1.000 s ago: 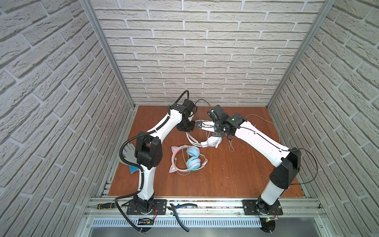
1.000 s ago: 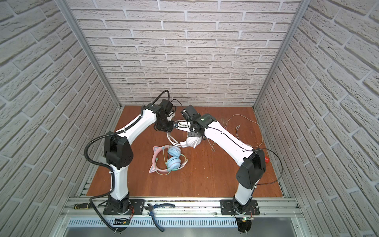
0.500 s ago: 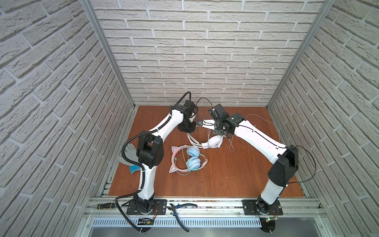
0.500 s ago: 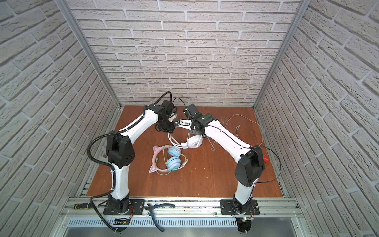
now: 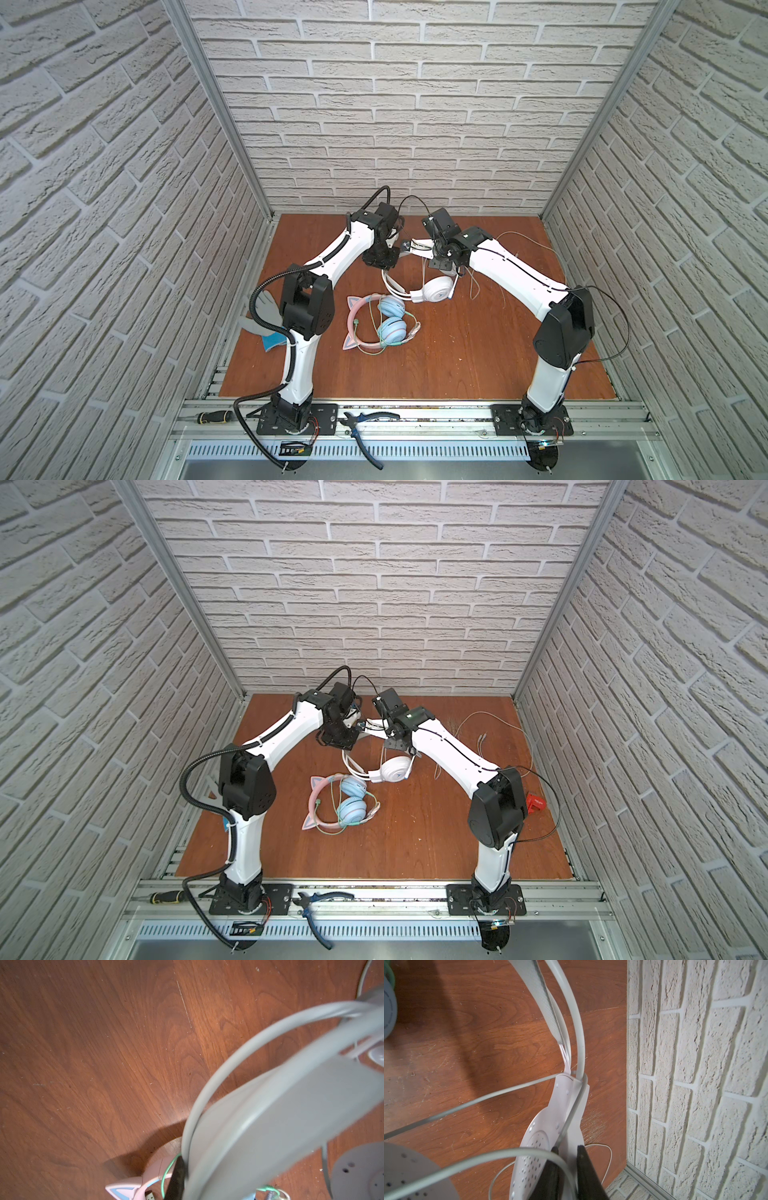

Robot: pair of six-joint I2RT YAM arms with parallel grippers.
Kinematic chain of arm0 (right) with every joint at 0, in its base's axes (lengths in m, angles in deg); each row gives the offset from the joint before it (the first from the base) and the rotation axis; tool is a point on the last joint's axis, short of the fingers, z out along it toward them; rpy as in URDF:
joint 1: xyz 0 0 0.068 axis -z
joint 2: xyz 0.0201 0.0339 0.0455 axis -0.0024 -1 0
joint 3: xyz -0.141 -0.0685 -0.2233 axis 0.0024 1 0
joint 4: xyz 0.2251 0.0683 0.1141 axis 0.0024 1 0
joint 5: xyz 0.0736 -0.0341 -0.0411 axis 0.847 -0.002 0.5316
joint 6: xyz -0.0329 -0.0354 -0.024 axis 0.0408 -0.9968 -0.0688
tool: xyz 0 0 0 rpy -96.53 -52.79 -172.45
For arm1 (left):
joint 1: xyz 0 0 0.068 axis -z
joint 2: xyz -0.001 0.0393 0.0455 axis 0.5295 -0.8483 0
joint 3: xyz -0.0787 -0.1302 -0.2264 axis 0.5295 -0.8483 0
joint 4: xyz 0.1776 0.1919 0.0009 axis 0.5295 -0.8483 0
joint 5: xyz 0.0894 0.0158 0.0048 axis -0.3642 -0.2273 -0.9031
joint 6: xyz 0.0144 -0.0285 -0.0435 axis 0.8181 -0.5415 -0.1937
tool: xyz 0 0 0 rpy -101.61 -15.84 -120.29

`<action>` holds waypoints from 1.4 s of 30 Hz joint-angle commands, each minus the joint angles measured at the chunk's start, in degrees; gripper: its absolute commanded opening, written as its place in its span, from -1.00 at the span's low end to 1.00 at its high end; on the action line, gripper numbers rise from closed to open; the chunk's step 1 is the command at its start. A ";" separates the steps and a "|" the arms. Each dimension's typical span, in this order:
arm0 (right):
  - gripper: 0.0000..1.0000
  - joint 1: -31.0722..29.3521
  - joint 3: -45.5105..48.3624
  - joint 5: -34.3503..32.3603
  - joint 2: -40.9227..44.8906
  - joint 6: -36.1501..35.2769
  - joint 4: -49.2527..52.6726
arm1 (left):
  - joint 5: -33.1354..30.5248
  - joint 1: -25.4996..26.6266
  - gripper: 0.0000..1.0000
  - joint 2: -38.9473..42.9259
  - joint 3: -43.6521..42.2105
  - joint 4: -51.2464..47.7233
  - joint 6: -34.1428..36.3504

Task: Wrap the headphones

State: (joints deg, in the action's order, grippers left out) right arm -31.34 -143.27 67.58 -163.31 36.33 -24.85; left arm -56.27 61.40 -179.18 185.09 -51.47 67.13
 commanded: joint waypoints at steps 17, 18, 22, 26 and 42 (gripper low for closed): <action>-0.33 6.87 -5.23 1.53 -2.60 10.36 -0.56 | 3.36 0.80 -1.00 -0.60 5.22 -4.26 4.53; -0.34 7.31 -5.60 2.57 -2.87 11.12 -0.19 | 3.37 0.89 -1.00 -0.62 5.44 -4.26 4.68; -0.33 8.43 -8.02 6.98 -4.28 13.10 2.97 | 3.03 0.98 -1.00 -0.72 5.57 -4.53 4.54; -0.30 8.70 -9.14 11.66 -4.57 13.66 5.85 | 2.59 0.98 -1.00 -1.07 5.56 -4.77 4.30; 0.17 12.14 -10.95 24.78 -3.29 21.33 11.49 | 3.37 0.94 -1.00 -1.91 5.94 -4.90 3.99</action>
State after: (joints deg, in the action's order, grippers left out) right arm -20.96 -152.08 89.00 -167.80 54.97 -14.23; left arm -55.33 62.01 -181.80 189.72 -54.59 69.49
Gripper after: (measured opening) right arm 0.560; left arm 0.085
